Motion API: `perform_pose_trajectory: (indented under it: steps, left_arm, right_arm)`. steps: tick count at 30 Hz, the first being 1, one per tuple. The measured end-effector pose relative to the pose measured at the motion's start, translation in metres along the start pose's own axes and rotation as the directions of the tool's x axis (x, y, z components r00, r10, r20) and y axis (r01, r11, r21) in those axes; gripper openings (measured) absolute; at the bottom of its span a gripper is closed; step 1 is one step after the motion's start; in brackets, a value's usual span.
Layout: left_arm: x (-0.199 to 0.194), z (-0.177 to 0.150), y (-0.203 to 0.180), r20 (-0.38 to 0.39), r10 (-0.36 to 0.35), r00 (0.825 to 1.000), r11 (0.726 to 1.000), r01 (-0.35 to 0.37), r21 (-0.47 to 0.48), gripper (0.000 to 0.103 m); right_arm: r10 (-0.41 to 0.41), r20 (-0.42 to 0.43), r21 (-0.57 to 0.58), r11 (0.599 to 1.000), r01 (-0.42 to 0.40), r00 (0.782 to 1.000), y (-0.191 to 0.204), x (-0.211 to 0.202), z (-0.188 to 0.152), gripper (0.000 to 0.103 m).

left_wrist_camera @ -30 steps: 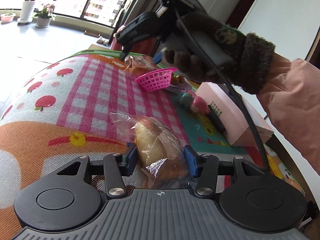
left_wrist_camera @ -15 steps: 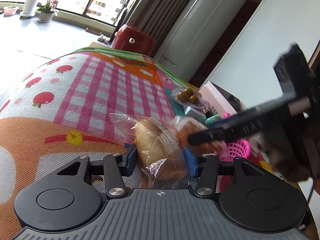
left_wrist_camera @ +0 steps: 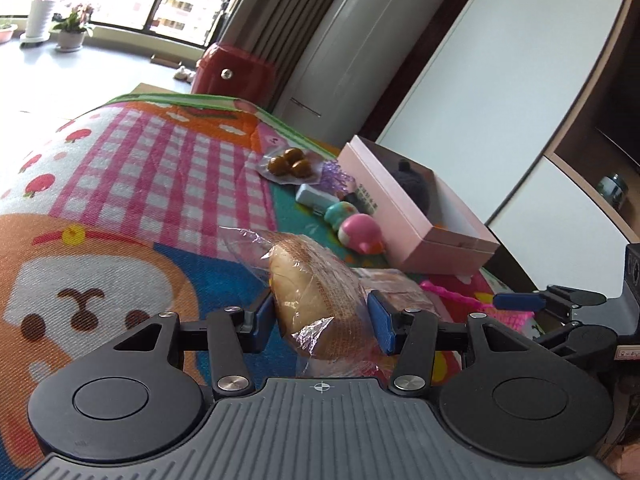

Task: Organize objects
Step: 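Set the bread down and grasp the pink net scoop with the right gripper, then carry the pink scoop toward the box while the left carries the bun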

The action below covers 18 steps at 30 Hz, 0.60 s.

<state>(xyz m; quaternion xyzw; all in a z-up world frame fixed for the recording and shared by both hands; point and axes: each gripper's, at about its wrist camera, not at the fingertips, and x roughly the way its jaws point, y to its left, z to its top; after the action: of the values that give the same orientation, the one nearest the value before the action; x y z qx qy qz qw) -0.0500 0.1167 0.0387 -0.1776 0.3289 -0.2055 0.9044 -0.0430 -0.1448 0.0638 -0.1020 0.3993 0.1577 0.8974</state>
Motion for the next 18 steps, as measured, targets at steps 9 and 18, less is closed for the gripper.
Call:
perform_pose_trajectory:
  steps: [9,18]
  left_arm:
    - [0.003,-0.004,-0.069,-0.096,-0.115,0.989,0.979,0.129,0.159,0.054]
    - [0.048,-0.019,-0.100,-0.211,-0.102,0.972,0.963,0.150,0.223,0.054]
  right_arm:
    - [-0.055,0.146,0.045,0.998,0.049,0.988,-0.032,-0.055,-0.054,0.103]
    - [-0.162,0.111,0.176,0.974,0.141,0.980,-0.075,-0.029,-0.069,0.103]
